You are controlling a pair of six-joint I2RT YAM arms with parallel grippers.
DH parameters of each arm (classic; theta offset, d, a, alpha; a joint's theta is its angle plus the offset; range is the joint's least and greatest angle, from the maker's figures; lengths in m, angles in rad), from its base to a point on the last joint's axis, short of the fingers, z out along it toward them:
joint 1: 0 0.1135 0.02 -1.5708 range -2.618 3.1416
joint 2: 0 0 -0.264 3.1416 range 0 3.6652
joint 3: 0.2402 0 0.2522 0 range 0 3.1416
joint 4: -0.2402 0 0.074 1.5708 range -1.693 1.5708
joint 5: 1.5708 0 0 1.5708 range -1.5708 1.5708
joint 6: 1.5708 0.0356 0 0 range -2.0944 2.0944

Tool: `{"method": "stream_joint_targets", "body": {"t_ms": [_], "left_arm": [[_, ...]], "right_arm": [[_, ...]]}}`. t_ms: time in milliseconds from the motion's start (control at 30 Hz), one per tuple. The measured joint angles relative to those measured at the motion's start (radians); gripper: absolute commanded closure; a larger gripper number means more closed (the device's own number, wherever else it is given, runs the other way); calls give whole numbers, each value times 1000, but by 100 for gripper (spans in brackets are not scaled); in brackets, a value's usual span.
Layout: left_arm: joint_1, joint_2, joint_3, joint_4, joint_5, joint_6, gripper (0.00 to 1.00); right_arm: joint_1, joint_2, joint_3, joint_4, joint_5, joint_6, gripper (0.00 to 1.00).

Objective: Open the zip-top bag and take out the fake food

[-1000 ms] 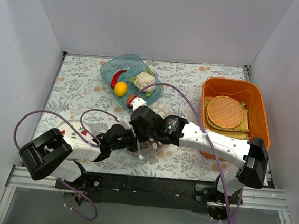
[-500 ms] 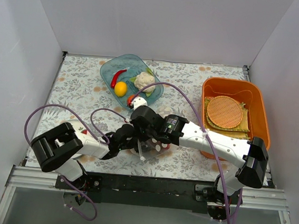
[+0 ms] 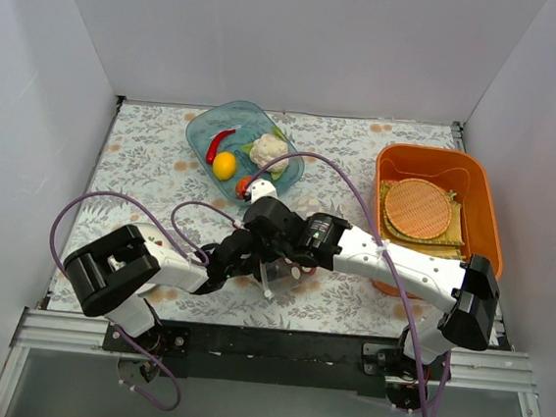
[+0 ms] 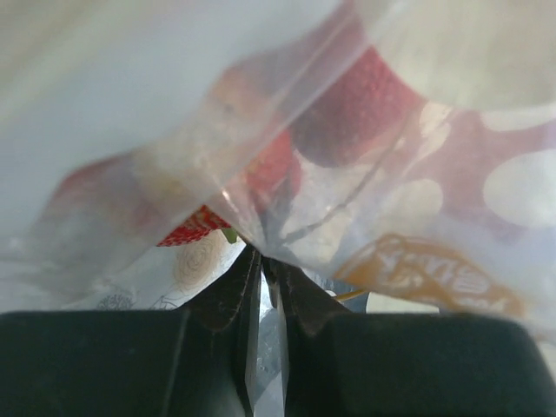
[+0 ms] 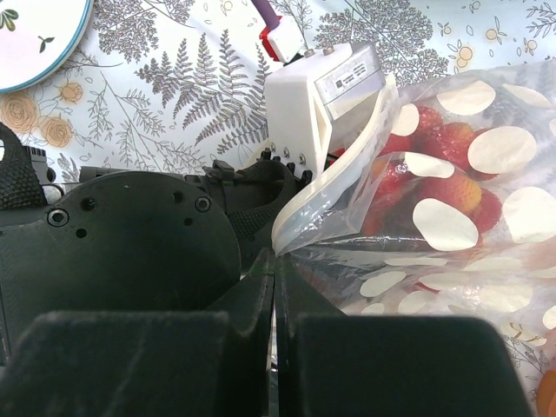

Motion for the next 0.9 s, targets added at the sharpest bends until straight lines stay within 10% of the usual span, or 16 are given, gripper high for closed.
{"method": "stream_joint_targets", "body": {"t_ms": [900], "left_arm": [[2,-267,-63,-247,-113,53,100]], "right_arm": [[8,-35,-72,12,58,24,99]]}}
